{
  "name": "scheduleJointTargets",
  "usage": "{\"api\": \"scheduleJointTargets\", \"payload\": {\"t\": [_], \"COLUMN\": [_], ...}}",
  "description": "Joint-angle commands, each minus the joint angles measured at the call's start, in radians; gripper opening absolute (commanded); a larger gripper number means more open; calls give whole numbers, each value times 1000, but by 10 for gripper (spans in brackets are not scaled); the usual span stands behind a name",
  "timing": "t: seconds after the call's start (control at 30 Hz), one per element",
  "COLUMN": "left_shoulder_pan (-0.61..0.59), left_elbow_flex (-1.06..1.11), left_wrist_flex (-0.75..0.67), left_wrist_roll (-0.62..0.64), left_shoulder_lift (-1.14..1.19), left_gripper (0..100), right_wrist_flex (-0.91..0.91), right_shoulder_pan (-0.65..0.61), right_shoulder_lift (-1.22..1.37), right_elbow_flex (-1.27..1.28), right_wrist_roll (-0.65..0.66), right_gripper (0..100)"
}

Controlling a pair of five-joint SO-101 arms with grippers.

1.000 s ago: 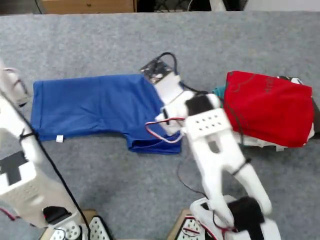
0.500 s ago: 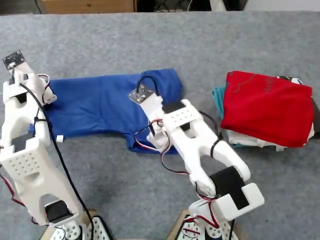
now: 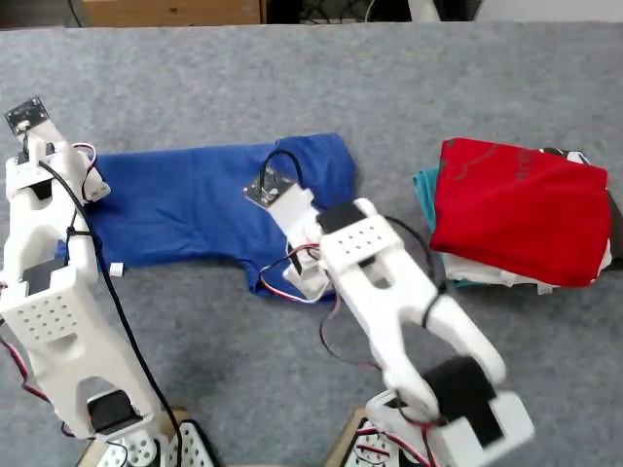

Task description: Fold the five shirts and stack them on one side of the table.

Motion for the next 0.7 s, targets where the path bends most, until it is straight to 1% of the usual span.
{"api": "scheduleJointTargets", "payload": {"t": [0.0,0.07,0.13,0.23,0.3,0.37,0.47,0.53,0.67], "left_shoulder_pan": [-4,-5,-5,-4,-2,-8,-22,-25,-24], "left_elbow_flex": [-33,-33,-33,-33,-35,-50,-53,-54,-54], "left_wrist_flex": [-2,-5,-8,-8,-8,-6,-6,-8,-9], "left_wrist_roll": [8,8,8,15,20,55,104,107,106], "left_shoulder_lift": [5,6,8,8,8,9,9,9,9], "left_gripper": [28,29,29,29,29,29,29,29,29], "right_wrist_flex": [-49,-120,-219,-328,-336,-322,-258,-229,-207], "right_shoulder_pan": [80,160,221,241,233,224,227,235,288], "right_shoulder_lift": [-127,-117,-65,79,202,332,538,679,970], "right_elbow_flex": [-51,-119,-191,-318,-433,-562,-773,-915,-1185], "right_wrist_roll": [46,37,-28,-89,-95,-124,-276,-339,-371], "right_gripper": [13,13,14,15,14,13,13,13,13]}}
